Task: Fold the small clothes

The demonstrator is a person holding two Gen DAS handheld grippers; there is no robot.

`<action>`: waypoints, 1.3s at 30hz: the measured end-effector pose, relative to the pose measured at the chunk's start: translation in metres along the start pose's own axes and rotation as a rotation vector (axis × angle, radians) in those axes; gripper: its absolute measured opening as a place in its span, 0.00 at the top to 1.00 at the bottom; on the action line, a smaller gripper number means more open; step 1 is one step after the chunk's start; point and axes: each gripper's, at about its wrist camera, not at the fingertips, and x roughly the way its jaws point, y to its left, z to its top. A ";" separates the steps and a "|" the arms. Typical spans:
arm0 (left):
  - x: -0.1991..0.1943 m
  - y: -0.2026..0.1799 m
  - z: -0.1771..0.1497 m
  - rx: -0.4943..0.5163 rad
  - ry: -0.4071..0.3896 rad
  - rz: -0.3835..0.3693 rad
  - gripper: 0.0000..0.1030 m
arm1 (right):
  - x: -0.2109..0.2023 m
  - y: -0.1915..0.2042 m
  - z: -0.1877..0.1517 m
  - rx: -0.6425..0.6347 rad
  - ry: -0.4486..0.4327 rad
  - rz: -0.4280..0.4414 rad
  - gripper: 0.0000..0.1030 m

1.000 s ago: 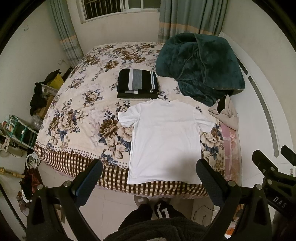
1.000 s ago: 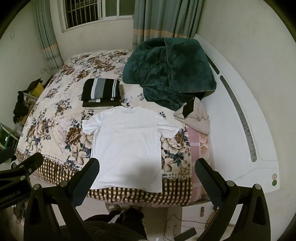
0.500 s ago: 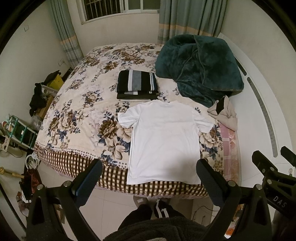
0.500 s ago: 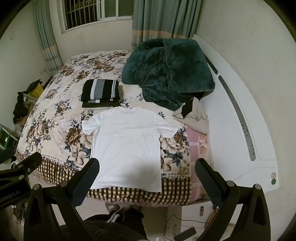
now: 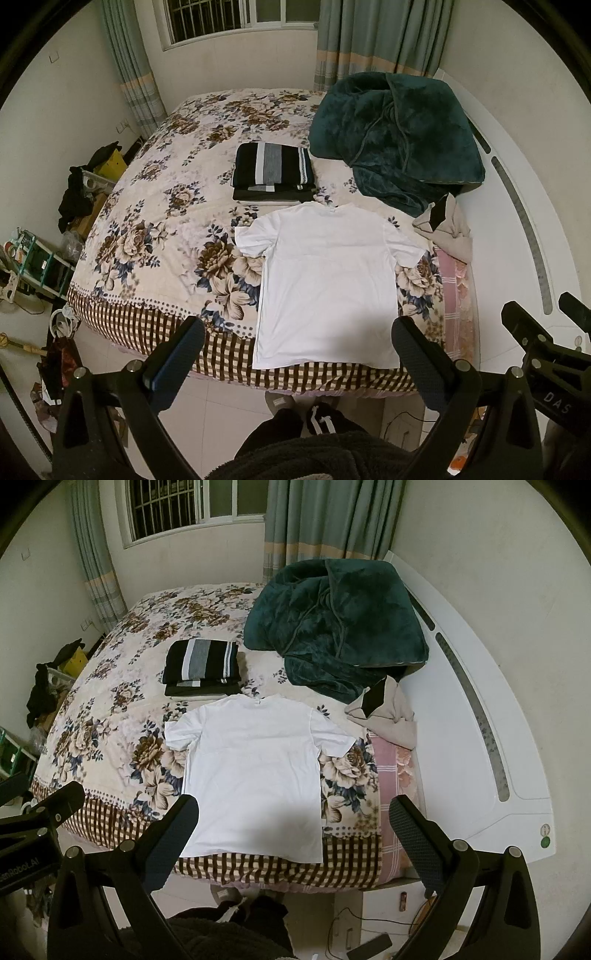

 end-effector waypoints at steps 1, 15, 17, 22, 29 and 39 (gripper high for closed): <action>0.000 0.000 -0.001 0.000 -0.001 0.001 0.00 | 0.001 0.001 -0.004 0.001 -0.002 0.001 0.00; 0.029 0.004 0.016 0.011 -0.049 0.047 0.00 | 0.023 -0.009 -0.001 0.057 0.022 -0.009 0.00; 0.054 0.001 0.029 0.024 -0.060 0.082 0.00 | 0.059 -0.026 0.001 0.134 0.063 -0.010 0.00; 0.173 -0.015 0.056 0.059 -0.012 0.172 0.00 | 0.186 -0.091 -0.003 0.367 0.131 -0.079 0.00; 0.369 -0.035 0.069 0.022 0.186 0.238 0.00 | 0.416 -0.186 -0.025 0.722 0.321 -0.042 0.00; 0.584 -0.041 0.051 -0.153 0.411 0.265 0.00 | 0.685 -0.242 -0.082 1.236 0.424 0.222 0.19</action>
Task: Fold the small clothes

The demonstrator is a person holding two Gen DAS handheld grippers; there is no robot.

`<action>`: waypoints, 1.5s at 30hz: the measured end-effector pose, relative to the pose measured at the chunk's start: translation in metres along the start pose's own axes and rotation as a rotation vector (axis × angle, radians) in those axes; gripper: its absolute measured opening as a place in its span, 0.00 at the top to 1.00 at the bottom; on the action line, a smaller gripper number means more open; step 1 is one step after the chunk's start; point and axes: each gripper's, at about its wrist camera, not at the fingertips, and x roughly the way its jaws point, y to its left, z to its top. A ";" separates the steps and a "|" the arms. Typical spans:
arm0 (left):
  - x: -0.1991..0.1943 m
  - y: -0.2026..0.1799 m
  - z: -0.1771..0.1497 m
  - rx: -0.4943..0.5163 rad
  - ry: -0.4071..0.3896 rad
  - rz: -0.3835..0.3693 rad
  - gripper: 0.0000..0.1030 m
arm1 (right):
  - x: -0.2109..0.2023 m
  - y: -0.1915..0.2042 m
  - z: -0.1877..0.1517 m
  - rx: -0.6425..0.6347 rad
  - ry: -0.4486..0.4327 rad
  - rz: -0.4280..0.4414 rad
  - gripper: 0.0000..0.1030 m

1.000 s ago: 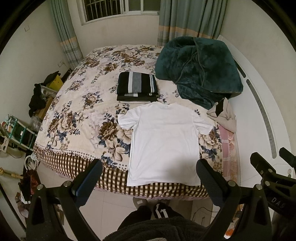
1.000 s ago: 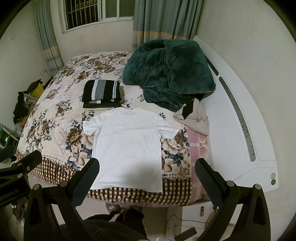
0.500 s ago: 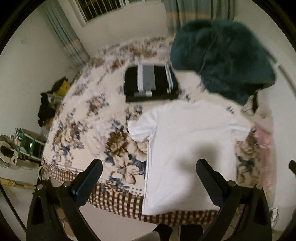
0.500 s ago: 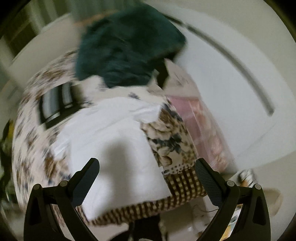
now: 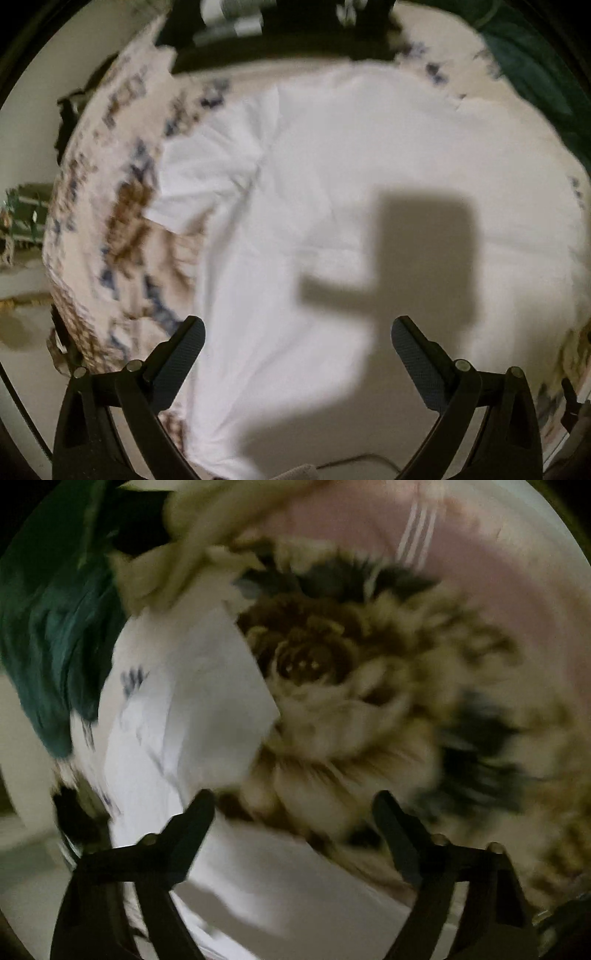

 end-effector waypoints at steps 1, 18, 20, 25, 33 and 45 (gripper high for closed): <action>0.013 -0.003 0.003 -0.009 0.013 0.000 0.00 | 0.015 -0.002 0.006 0.041 0.013 0.061 0.21; 0.041 0.055 0.017 -0.099 -0.095 0.001 0.00 | 0.053 0.234 -0.156 -1.031 -0.494 -0.315 0.96; 0.044 0.068 0.017 -0.098 -0.115 0.029 0.00 | 0.090 0.254 -0.216 -1.269 -0.514 -0.403 0.96; 0.060 0.102 0.008 -0.111 -0.101 0.073 0.00 | 0.166 0.242 -0.311 -1.625 -0.498 -0.586 0.96; 0.085 0.136 -0.008 -0.149 -0.043 0.074 0.00 | 0.178 0.188 -0.343 -1.841 -0.311 -0.632 0.86; 0.151 0.245 0.006 -0.826 0.117 -0.695 0.04 | 0.126 0.178 -0.267 -1.225 -0.158 -0.450 0.59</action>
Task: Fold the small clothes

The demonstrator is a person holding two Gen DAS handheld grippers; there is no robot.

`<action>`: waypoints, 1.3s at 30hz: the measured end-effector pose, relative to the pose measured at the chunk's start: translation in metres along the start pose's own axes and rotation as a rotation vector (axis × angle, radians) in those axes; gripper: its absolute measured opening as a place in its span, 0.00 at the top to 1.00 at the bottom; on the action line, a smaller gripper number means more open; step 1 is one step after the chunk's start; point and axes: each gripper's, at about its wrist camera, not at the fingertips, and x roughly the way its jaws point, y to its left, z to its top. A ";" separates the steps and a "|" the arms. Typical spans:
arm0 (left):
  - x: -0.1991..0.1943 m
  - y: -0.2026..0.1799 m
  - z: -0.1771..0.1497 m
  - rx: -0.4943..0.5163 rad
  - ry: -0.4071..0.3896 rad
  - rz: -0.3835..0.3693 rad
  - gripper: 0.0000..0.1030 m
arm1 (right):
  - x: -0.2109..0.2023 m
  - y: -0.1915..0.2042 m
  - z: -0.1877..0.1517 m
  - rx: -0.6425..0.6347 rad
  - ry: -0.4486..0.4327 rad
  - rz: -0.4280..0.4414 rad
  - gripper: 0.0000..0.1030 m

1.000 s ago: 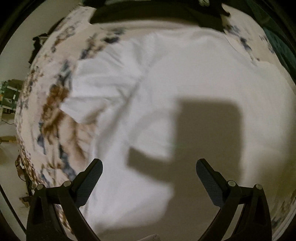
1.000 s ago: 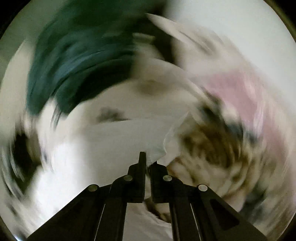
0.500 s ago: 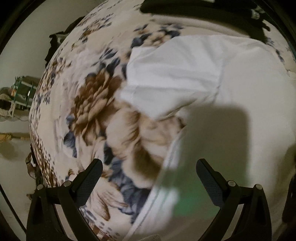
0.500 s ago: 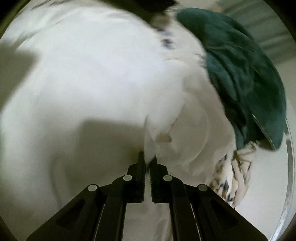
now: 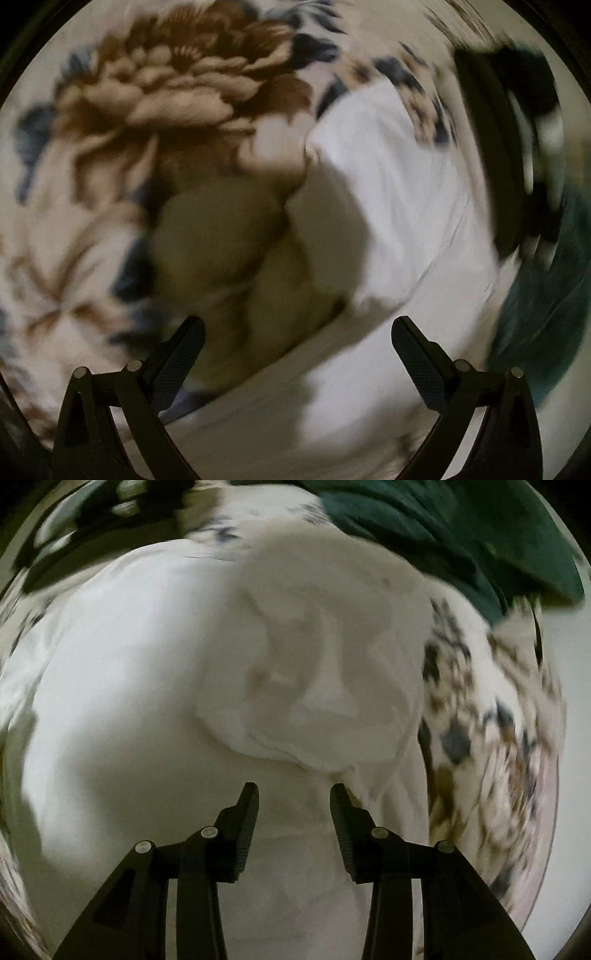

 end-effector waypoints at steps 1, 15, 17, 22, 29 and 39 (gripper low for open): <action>0.001 0.001 0.010 -0.026 -0.031 -0.015 0.13 | 0.004 -0.004 -0.003 0.045 0.017 0.007 0.59; -0.018 -0.149 -0.061 0.749 -0.319 0.080 0.95 | 0.010 -0.035 -0.030 0.233 0.069 -0.003 0.59; 0.004 -0.169 -0.102 0.884 -0.261 0.102 0.94 | 0.009 -0.045 -0.035 0.247 0.073 -0.010 0.59; 0.040 -0.161 -0.165 1.084 -0.074 0.157 0.89 | -0.002 -0.062 -0.046 0.274 0.086 0.012 0.59; -0.003 -0.139 -0.122 0.994 -0.102 0.194 0.15 | -0.012 -0.101 -0.033 0.289 0.096 0.128 0.57; 0.040 -0.229 -0.061 1.343 -0.230 0.394 0.15 | -0.001 -0.177 0.107 0.261 0.033 0.216 0.39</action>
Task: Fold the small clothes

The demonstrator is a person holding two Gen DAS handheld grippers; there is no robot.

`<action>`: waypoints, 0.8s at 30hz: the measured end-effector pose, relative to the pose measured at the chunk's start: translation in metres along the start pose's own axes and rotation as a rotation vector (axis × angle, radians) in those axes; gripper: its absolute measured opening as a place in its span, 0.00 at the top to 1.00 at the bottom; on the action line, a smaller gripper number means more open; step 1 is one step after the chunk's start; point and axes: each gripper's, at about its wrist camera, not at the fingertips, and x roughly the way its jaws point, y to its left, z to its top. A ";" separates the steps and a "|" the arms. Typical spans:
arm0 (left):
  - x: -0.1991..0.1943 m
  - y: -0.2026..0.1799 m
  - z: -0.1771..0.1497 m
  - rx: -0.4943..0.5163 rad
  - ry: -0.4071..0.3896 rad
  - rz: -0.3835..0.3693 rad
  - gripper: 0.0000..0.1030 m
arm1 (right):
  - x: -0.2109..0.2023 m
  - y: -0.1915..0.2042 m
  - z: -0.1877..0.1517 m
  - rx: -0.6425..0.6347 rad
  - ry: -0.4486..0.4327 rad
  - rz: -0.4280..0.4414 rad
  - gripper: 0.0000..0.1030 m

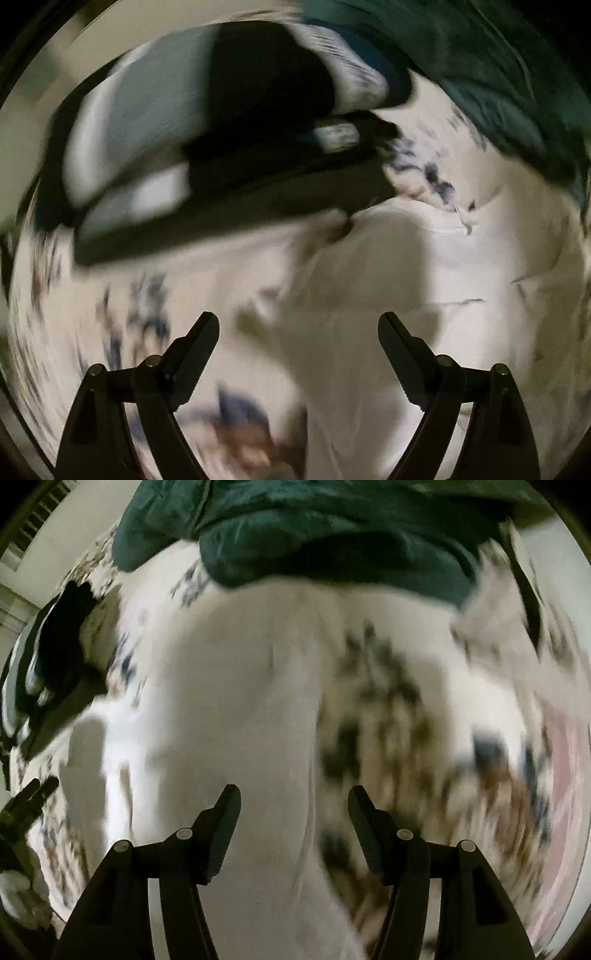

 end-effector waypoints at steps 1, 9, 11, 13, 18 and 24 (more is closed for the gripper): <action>0.007 -0.010 0.006 0.074 0.004 0.002 0.15 | 0.006 0.003 0.023 -0.035 -0.007 -0.003 0.38; 0.051 -0.042 0.005 0.223 0.118 -0.049 0.22 | 0.079 0.097 0.119 -0.402 0.136 -0.049 0.37; 0.049 -0.040 -0.002 0.201 0.114 -0.106 0.48 | 0.094 0.107 0.122 -0.453 0.162 -0.072 0.37; 0.042 -0.039 -0.013 0.198 0.090 -0.115 0.83 | 0.102 0.110 0.124 -0.460 0.180 -0.076 0.37; 0.030 -0.031 -0.049 0.210 0.055 -0.120 0.96 | 0.097 0.094 0.128 -0.427 0.161 -0.034 0.69; -0.003 0.002 -0.095 0.014 0.106 -0.174 0.86 | 0.066 0.075 0.129 -0.333 0.157 -0.009 0.60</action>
